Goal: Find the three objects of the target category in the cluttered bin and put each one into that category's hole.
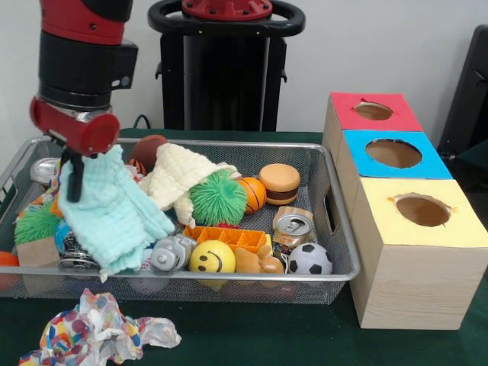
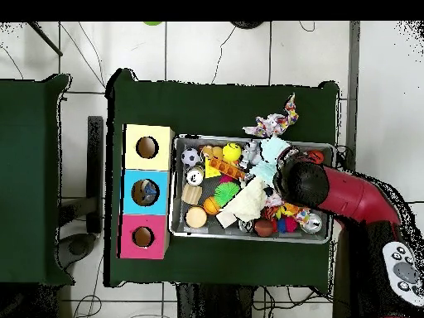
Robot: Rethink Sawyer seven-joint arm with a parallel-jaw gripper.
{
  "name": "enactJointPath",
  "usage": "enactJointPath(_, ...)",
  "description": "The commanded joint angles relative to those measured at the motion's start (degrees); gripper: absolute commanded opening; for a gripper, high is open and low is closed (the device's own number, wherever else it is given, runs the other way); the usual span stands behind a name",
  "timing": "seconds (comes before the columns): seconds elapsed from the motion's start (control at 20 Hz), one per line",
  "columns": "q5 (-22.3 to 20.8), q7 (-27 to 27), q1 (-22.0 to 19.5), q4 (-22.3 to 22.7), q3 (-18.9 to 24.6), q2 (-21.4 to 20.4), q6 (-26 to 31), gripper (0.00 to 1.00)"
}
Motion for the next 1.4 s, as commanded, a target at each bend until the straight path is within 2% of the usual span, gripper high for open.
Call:
enactJointPath(0.05, -7.1, -12.9, -3.2, -6.4, 3.9, 3.8, 6.7, 0.0)
enactJointPath(0.3, -10.8, -13.5, -4.1, -8.6, 2.6, 4.6, 8.0, 0.0)
enactJointPath(0.35, -11.4, -13.0, -4.0, -8.7, 2.2, 4.8, 8.1, 0.0)
enactJointPath(0.4, -13.0, -11.9, -2.3, -10.2, -0.1, 5.0, 9.1, 0.0)
enactJointPath(0.6, -15.7, -12.4, -2.1, -11.5, -1.5, 3.9, 11.3, 0.0)
enactJointPath(0.95, -17.4, -9.5, -1.7, -11.4, -1.2, 4.3, 11.9, 0.0)
enactJointPath(1.15, -18.2, -8.3, 0.4, -11.0, -2.4, 1.9, 13.4, 0.0)
enactJointPath(1.4, -19.1, -8.7, 1.1, -11.8, -3.4, 0.8, 13.6, 0.0)
